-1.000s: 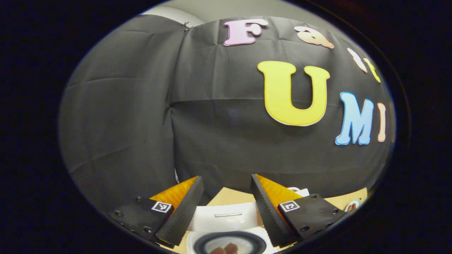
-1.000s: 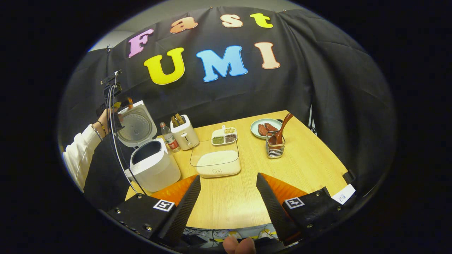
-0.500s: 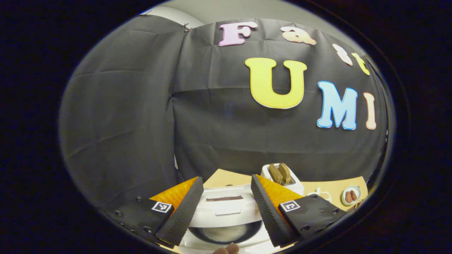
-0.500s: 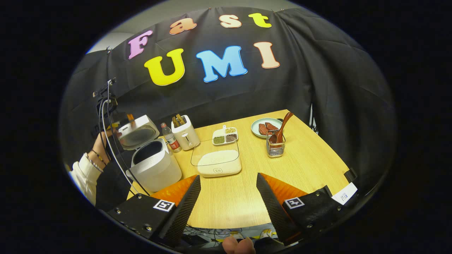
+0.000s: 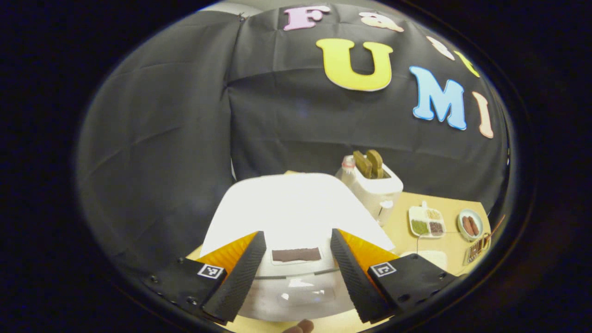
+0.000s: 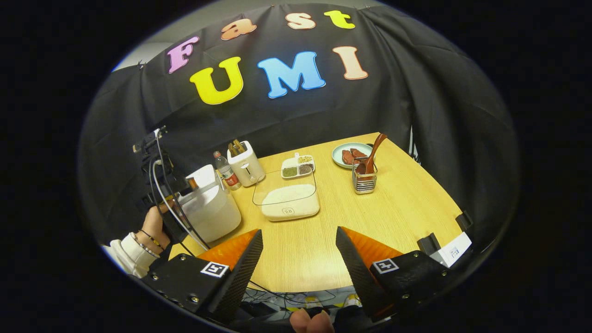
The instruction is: Close the left gripper, press the button to open the rice cooker; take a wooden spoon from the chopstick holder with the right hand, scoop a spoonful of rice and pour it into the rice cooker, then put the wooden spoon back into the chopstick holder.
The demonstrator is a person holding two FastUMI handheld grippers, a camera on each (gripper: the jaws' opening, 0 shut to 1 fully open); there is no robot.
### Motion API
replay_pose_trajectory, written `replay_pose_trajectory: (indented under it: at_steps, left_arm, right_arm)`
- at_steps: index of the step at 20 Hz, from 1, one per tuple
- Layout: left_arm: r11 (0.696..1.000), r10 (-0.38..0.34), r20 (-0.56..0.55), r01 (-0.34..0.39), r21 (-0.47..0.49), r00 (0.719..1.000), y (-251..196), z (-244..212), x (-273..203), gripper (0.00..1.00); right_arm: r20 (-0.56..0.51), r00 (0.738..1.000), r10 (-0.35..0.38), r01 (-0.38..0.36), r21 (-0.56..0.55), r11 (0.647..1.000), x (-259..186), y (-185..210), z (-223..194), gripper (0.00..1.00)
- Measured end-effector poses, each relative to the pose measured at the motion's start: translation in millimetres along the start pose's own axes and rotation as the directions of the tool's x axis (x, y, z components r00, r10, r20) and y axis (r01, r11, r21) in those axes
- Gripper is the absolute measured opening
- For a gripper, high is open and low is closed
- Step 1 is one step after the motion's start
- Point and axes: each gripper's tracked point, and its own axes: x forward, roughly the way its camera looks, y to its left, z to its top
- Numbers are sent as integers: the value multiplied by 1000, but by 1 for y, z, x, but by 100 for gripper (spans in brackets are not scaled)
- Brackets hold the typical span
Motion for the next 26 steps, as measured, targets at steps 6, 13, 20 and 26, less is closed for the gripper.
replay_pose_trajectory:
  at_steps: [6, 13, 20, 26]
  left_arm:
    - [999, -31, 7, 31, 20, 1000, -2, 5, -3, 99]
    - [981, -173, 48, 176, -75, 984, -17, 7, -86, 98]
    - [952, -301, 203, 304, 16, 932, -75, 51, -239, 94]
    - [937, -342, 269, 348, 26, 901, -153, 38, -378, 95]
  right_arm:
    - [11, 1000, 3, -3, 6, 1000, 0, -3, 7, 97]
    - [85, 996, -18, 22, -51, 998, -9, -24, 27, 97]
    - [237, 971, 24, -21, -16, 1000, -36, -70, 85, 97]
    - [347, 934, 78, -56, -72, 996, -90, -153, 123, 97]
